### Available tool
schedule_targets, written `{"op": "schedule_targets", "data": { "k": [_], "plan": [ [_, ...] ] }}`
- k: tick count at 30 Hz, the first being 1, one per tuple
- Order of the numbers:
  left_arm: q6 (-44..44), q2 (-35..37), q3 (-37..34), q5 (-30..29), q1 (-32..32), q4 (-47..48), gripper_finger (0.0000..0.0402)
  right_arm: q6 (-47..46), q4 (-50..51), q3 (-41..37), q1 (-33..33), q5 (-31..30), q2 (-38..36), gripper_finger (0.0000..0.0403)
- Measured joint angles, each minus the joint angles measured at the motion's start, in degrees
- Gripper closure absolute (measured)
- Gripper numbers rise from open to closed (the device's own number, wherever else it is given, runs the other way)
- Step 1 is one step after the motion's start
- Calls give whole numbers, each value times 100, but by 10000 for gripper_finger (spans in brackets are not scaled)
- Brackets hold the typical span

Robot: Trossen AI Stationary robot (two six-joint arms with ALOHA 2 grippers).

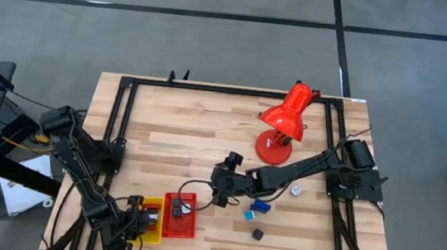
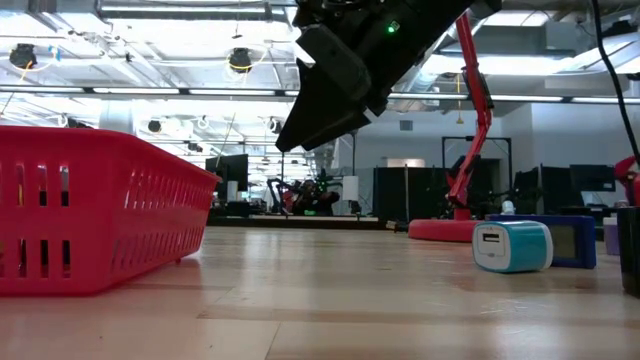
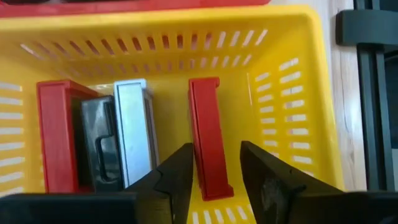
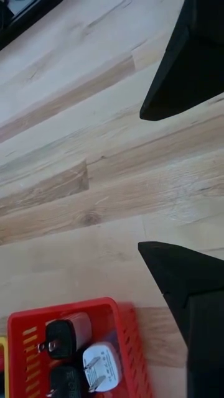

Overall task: Pick & Place Office items
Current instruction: Put the red digital clock into the yellow bin, then put the bottom blue digital clock into the yellow bin

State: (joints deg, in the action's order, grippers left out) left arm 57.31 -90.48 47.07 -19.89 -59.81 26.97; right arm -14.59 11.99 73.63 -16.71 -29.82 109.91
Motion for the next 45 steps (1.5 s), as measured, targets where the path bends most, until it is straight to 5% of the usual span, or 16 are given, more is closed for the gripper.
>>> {"op": "schedule_targets", "data": {
  "k": [14,18,24,33,39,45],
  "plan": [
    [-1,592,-3,18,15,424,274,-242,706,2,-245,-1,-584,76],
    [41,1027,-4,-56,17,460,272,-1409,1761,2,-538,281,-856,76],
    [-37,1645,-4,-1224,79,592,271,-3430,3291,2,-1135,483,-997,76],
    [-765,1733,-4,-1318,989,604,235,-5219,4912,-2,-2058,599,-980,76],
    [-1059,1729,-4,-1315,1318,597,209,-5509,5104,-165,-2435,431,-1015,76],
    [-1065,1727,-4,-1315,1380,564,188,-5980,4109,-1597,-2512,232,-1790,76]
  ]
}}
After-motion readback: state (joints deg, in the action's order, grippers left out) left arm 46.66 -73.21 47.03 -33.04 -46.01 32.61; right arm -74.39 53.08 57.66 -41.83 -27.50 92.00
